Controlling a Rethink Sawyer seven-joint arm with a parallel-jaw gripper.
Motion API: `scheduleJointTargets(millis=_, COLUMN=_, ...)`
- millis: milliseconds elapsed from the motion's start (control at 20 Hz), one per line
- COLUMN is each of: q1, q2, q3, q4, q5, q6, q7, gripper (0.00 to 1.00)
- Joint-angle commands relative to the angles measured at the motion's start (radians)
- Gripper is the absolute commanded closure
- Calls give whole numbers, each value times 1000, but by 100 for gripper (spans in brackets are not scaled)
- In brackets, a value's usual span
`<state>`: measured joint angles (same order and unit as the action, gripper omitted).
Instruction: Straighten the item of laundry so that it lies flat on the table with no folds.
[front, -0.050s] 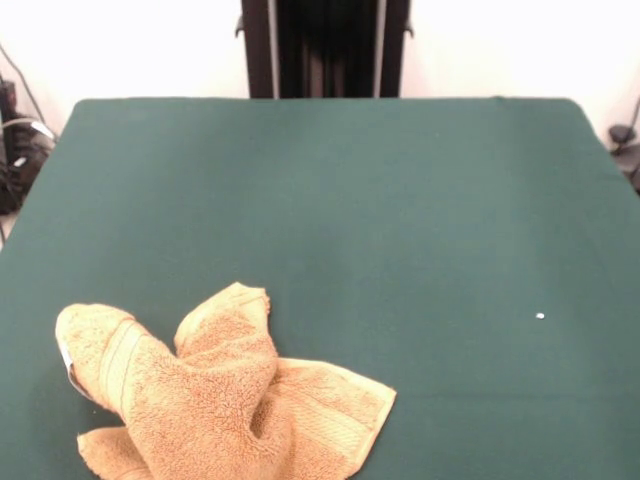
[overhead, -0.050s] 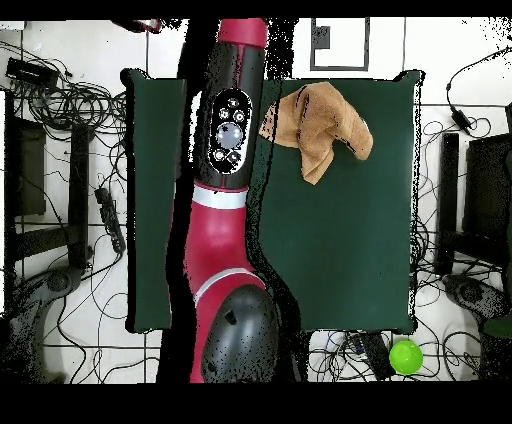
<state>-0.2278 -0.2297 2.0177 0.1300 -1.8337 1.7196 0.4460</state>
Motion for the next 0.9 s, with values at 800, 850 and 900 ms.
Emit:
scheduleJointTargets(millis=800, q1=-6, q2=97, q3=577, q4=-121, q5=-528, q6=47, q7=-466, gripper=0)
scheduleJointTargets(millis=850, q1=-7, q2=99, q3=593, q4=-123, q5=-544, q6=43, q7=-473, gripper=0)
scheduleJointTargets(millis=900, q1=-7, q2=100, q3=609, q4=-126, q5=-561, q6=38, q7=-484, gripper=0)
